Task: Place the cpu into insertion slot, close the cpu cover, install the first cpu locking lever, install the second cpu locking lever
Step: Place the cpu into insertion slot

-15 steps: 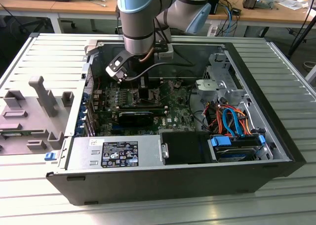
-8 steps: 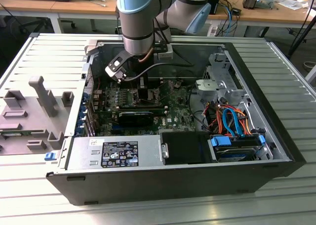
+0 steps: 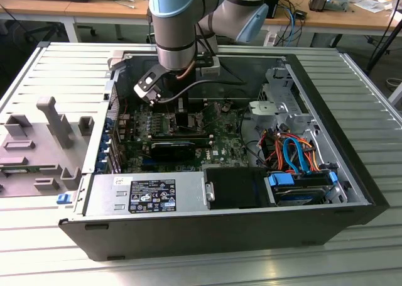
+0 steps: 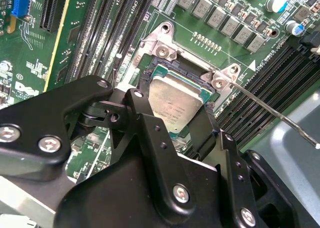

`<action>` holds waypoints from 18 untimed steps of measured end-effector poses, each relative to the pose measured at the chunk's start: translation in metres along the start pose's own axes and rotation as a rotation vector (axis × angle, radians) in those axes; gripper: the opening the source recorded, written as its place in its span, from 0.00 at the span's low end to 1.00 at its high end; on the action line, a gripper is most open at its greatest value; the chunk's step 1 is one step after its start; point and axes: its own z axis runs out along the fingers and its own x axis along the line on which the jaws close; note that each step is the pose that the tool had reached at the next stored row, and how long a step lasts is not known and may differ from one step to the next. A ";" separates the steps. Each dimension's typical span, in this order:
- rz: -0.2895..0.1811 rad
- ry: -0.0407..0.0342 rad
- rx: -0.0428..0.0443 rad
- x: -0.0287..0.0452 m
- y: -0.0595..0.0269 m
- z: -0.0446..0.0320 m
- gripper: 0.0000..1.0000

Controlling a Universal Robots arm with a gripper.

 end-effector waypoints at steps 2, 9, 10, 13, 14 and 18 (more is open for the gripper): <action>0.000 0.0000 -0.0001 0.0000 0.0000 0.0000 0.55; 0.000 0.0006 -0.0004 0.0001 0.0002 0.0002 0.61; 0.000 0.0004 -0.0003 0.0001 0.0002 0.0002 0.61; 0.000 0.0001 0.0000 0.0000 0.0002 0.0001 0.61; 0.000 0.0001 -0.0001 0.0000 0.0002 0.0001 0.61; 0.001 0.0000 0.0000 -0.0003 0.0008 -0.0034 0.61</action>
